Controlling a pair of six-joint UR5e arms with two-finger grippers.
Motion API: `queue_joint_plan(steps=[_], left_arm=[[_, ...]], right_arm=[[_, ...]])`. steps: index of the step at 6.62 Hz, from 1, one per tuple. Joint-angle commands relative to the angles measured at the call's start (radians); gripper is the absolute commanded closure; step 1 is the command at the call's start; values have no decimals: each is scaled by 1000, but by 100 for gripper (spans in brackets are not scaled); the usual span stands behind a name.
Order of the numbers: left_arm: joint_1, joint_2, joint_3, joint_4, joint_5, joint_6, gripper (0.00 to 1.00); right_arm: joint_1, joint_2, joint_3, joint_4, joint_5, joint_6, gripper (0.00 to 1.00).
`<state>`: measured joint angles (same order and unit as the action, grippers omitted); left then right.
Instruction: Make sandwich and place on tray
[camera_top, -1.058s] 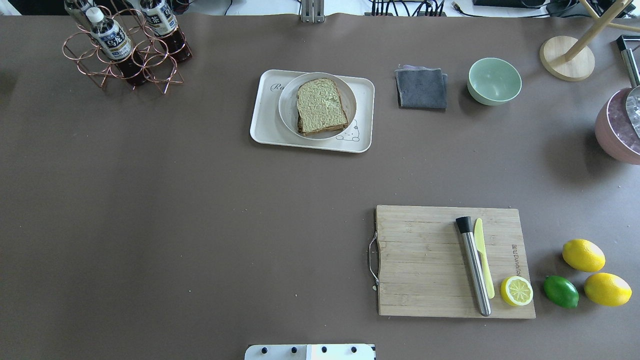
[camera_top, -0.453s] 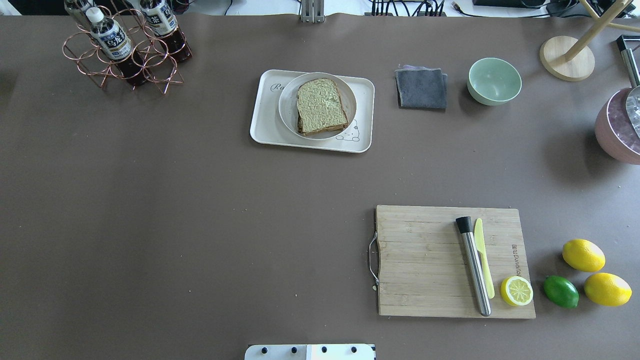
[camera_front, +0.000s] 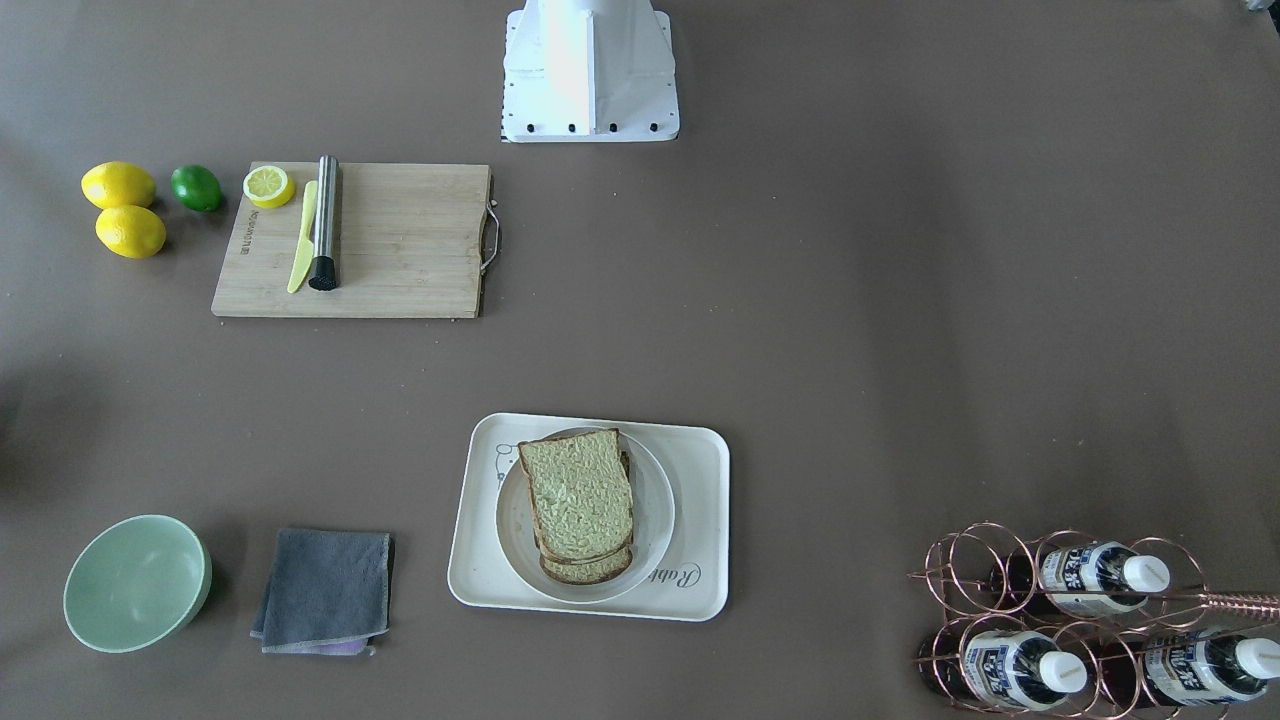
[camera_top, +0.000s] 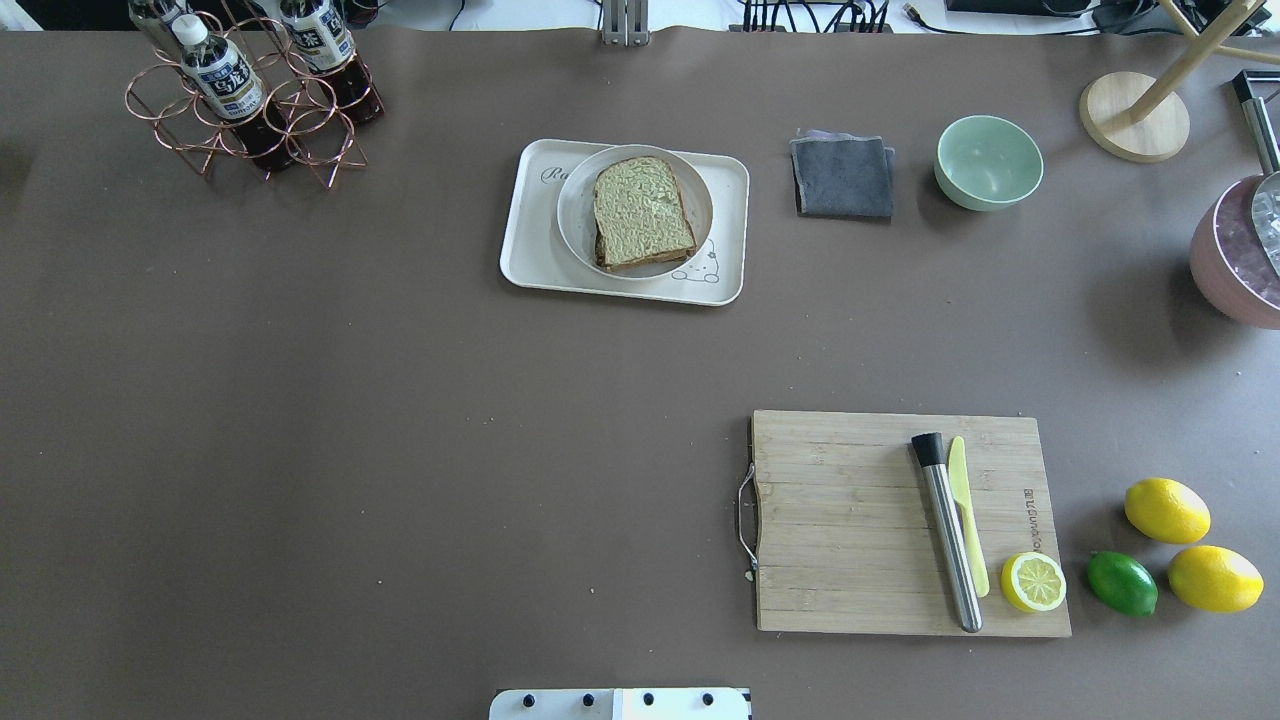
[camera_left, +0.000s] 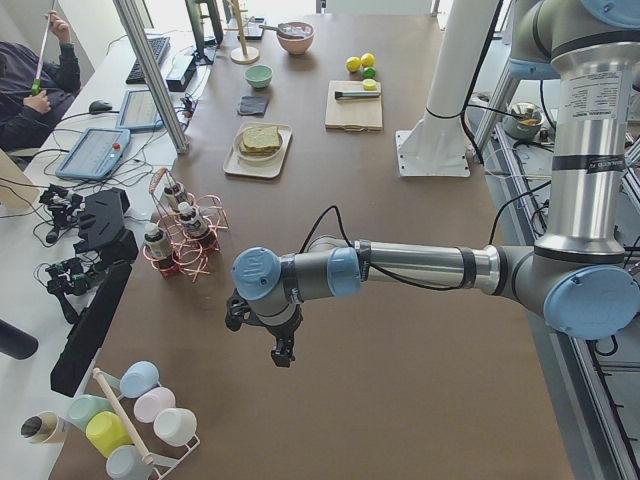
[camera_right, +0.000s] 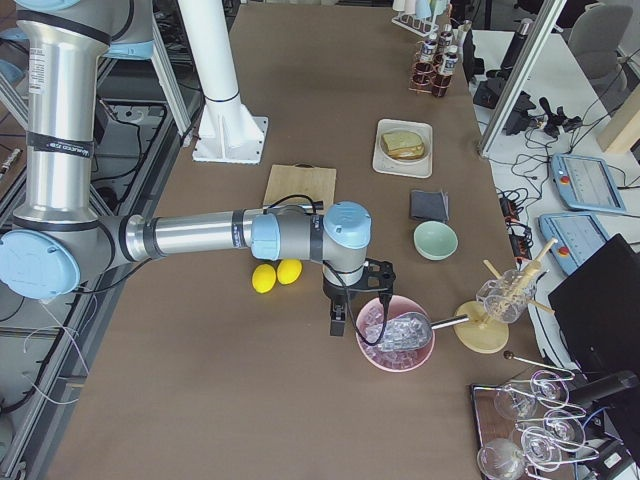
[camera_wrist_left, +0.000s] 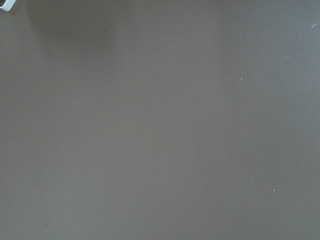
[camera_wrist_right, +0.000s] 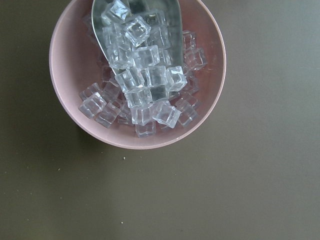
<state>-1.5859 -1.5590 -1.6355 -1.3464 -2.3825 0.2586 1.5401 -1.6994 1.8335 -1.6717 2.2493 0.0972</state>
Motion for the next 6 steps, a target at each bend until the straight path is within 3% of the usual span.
queue_joint_plan(steps=[1,6], left_arm=[[1,-3,-1,-2,0,1,2],[1,0,2,-2,-1,-1,2]], right_arm=[[0,6,6,1,1,3,0],[0,43,3,-3,-14,68,0]])
